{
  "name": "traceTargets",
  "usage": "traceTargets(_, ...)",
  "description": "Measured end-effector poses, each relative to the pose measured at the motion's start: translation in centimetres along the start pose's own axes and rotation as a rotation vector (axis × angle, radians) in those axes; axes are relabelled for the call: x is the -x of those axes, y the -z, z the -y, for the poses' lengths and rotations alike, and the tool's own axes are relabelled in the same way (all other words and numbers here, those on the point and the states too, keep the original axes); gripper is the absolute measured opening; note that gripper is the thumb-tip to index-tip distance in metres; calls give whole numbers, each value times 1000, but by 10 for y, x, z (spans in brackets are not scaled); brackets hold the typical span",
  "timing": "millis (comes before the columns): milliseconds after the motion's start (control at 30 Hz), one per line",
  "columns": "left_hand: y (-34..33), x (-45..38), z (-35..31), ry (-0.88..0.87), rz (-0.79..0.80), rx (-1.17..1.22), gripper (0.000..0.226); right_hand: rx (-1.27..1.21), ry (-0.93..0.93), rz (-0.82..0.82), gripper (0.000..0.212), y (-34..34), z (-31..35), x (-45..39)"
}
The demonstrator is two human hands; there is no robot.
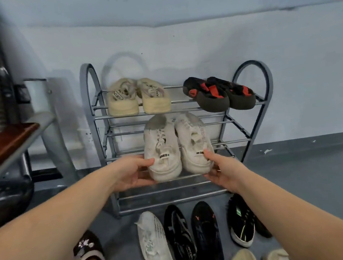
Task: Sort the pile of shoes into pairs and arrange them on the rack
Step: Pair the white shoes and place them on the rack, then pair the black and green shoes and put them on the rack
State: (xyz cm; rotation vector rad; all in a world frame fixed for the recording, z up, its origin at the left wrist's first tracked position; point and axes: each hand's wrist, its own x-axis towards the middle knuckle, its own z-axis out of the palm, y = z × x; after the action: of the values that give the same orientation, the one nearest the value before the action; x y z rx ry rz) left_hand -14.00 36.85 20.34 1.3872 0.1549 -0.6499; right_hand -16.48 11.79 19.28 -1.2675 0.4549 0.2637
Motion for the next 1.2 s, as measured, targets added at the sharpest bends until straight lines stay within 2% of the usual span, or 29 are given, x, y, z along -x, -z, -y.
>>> traceTargets(133,38,-13,-5,-37,-105,79,14,109,22,-15,23,-44,4,-32)
traceTargets(400,77,-53,-8,-87,-306,140,17,132,81,-102,56,-85,8,-88)
traceTargets(667,89,-78,-9,-68,-401,116,26,196,103,-125,42,-105,1,-120)
traceTargets(900,90,-90,-5,-62,-443,58,31,215,153,-209,44,-117,-16,-135)
traceTargets(1033,90,-89,-6,-25,-475,-51,31,237,174,-228,43,-119,-21,-139)
traceTargets(1200,89,-87,-7,-8,-480,-184,32,387,256,-270,37,-115,-26,-143)
